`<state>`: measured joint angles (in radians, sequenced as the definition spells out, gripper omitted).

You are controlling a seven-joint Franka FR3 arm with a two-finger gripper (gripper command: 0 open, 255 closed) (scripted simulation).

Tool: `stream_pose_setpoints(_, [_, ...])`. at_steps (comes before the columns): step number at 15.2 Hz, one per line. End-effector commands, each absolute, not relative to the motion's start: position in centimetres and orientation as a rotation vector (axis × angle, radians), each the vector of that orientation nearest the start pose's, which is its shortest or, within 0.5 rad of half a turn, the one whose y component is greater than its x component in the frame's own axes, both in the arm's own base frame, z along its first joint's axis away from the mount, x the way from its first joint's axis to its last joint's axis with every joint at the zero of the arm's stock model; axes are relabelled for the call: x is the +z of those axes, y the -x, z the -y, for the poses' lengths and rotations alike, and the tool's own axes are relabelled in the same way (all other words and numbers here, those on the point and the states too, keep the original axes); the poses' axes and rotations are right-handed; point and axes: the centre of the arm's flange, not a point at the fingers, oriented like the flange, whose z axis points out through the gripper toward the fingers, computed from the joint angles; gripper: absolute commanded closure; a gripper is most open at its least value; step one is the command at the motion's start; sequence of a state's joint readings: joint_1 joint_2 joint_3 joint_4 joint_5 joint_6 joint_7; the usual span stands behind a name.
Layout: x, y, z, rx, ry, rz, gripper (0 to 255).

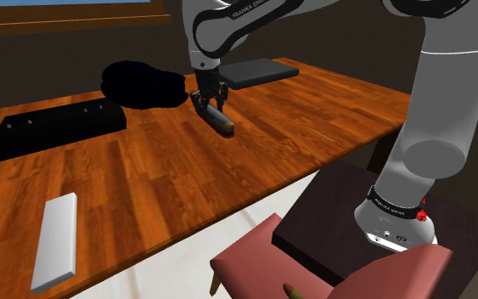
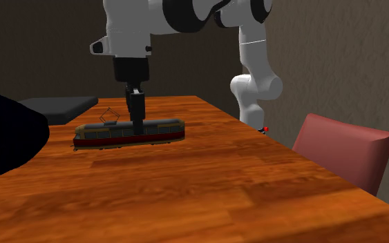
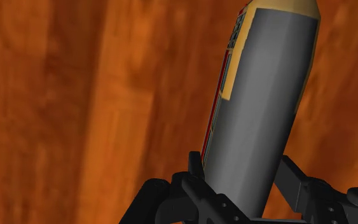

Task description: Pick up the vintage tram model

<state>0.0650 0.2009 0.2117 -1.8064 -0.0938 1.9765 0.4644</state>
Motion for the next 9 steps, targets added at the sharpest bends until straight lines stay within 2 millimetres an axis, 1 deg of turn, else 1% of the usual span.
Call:
stream_pose_setpoints(1, [43.6,-59.1,-15.5,0.015,3.183,-0.244,255])
stream_pose_setpoints(9, [47.8,-59.1,-15.5,0.015,3.183,-0.244,255])
